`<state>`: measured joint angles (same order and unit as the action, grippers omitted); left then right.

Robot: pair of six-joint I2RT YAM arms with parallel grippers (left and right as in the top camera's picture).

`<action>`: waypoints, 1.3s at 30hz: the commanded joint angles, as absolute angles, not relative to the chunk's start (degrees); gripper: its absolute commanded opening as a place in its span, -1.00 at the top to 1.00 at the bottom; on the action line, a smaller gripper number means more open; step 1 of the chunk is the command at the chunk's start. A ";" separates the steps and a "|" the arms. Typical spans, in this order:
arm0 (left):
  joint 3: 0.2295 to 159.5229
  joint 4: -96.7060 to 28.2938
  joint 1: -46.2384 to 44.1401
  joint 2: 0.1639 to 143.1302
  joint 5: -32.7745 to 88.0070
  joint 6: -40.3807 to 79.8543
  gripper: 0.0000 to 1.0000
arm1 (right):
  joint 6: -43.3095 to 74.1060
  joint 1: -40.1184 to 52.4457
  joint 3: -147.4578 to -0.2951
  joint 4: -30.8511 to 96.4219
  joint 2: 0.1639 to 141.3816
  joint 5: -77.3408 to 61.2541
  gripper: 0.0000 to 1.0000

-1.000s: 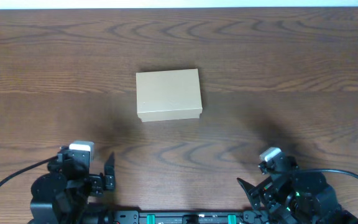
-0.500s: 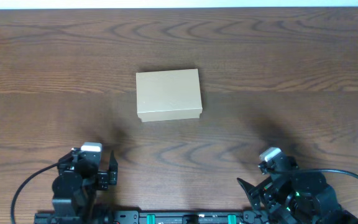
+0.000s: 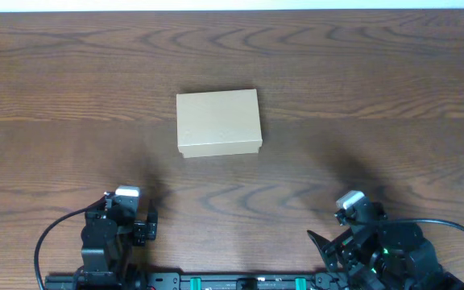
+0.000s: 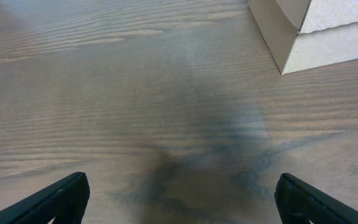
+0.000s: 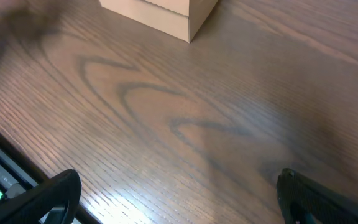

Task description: Pack container

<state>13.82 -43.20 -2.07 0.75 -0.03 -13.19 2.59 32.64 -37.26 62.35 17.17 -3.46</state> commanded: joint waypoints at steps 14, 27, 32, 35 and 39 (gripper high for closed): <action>9.08 -40.12 1.15 0.19 -0.62 -11.31 -0.91 | 3.36 32.27 -36.88 62.46 16.86 -3.92 -0.98; 9.10 -40.25 1.10 0.21 -0.03 -10.26 -0.91 | 3.36 32.27 -36.88 62.48 16.86 -3.92 -0.99; 9.10 -40.27 1.10 0.21 -0.03 -10.26 -0.91 | 3.36 32.27 -36.88 62.48 16.86 -3.92 -0.99; 9.10 -40.25 1.10 0.21 -0.03 -10.26 -0.91 | 3.38 32.27 -36.88 62.46 16.86 -3.66 -0.99; 9.10 -40.25 1.10 0.21 -0.03 -10.26 -0.91 | 3.36 32.21 -36.88 62.06 16.86 -3.64 -0.99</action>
<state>9.89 -40.07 0.75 0.58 -0.21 -10.52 2.59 32.64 -37.21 62.33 17.17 -3.44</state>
